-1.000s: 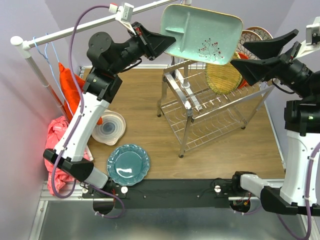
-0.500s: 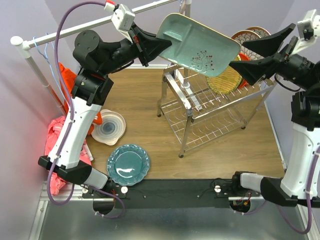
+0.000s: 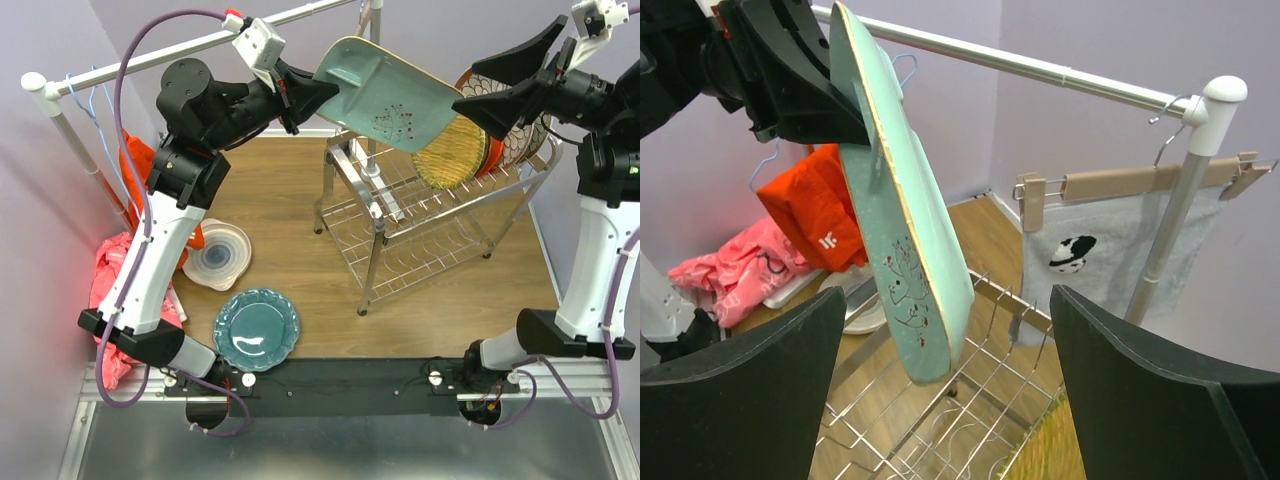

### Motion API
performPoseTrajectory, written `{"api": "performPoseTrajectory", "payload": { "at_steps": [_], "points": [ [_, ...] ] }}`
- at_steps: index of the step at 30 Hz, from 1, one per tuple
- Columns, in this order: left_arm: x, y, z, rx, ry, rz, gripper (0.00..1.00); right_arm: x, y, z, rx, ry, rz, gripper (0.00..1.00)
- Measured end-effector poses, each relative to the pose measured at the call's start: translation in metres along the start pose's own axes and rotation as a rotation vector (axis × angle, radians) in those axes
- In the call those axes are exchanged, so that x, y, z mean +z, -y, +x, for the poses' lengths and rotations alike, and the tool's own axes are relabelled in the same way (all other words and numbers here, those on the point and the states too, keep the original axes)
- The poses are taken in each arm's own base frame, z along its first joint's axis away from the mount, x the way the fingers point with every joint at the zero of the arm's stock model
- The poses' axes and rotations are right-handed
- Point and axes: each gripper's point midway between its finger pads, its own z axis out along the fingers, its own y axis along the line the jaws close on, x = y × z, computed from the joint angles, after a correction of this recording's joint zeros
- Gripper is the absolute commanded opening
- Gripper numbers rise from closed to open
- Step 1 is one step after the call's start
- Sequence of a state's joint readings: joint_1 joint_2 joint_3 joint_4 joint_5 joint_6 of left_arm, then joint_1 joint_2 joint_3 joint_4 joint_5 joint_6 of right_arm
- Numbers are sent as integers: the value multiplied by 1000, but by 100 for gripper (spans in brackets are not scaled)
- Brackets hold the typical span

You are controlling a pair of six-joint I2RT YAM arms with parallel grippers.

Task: Load the plates into the dish rack
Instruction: Pass the plate from the left arm to the right

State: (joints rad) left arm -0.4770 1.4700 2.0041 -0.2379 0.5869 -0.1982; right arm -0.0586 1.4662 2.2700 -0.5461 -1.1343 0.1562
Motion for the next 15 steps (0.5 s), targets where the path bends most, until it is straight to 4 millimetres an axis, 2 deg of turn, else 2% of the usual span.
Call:
{"api": "performPoseTrajectory", "payload": {
  "at_steps": [8,12,15],
  "points": [
    [-3,-25,5,38,-18,-135,0,15,31,12,70,-15,-11,92],
    [-8,-36,1,55,-8,-207,0,20,67,9,80,12,138,91],
    [-16,-37,-3,65,2,-242,0,14,95,-3,48,57,308,89]
  ]
}}
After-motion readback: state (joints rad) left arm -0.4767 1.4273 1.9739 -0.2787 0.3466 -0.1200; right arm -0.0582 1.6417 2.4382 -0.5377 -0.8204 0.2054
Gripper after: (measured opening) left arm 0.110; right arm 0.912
